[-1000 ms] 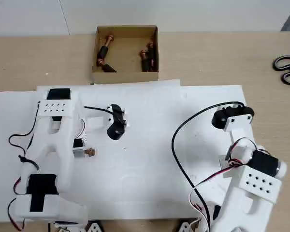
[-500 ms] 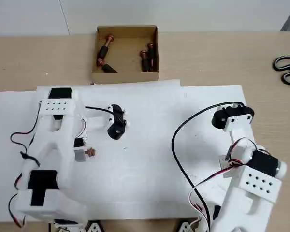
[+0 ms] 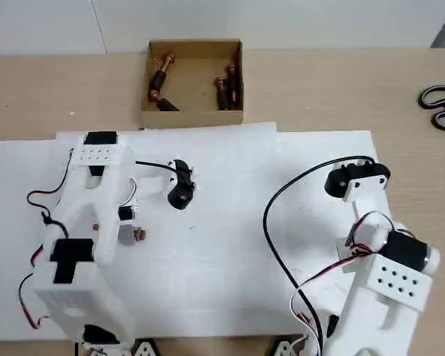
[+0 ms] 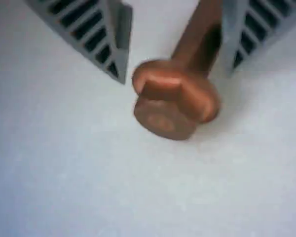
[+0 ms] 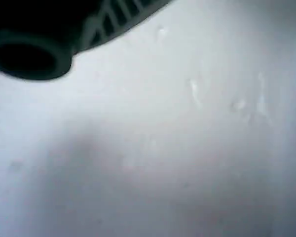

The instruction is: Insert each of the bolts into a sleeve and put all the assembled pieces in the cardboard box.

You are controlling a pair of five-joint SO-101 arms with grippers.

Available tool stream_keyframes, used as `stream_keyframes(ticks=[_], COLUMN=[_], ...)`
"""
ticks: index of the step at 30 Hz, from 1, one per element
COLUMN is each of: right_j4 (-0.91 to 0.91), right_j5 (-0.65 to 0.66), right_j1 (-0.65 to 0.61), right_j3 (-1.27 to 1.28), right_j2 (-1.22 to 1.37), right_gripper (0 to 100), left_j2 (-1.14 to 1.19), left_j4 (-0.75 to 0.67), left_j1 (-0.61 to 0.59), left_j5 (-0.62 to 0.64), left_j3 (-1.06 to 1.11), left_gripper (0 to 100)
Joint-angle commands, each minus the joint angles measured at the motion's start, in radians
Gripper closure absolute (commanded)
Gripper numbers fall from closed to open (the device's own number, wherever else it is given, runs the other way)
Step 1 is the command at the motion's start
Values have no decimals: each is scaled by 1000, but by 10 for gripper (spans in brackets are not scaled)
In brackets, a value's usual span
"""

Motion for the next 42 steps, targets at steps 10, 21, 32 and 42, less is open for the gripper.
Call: stream_keyframes(ticks=[10, 21, 32, 42], right_j4=[-22, -22, 134, 255], right_j5=[9, 9, 9, 0], right_j1=[1, 1, -4, -165], right_j3=[-5, -6, -222, -311], right_j2=[-13, -15, -24, -25], right_gripper=[995, 995, 995, 993], left_j2=[97, 75, -302, -580], left_j4=[-9, 106, 103, 31], left_j1=[6, 29, 127, 176], left_j5=[-221, -183, 11, 459], left_j3=[-51, -125, -148, -163], left_gripper=[994, 994, 994, 994])
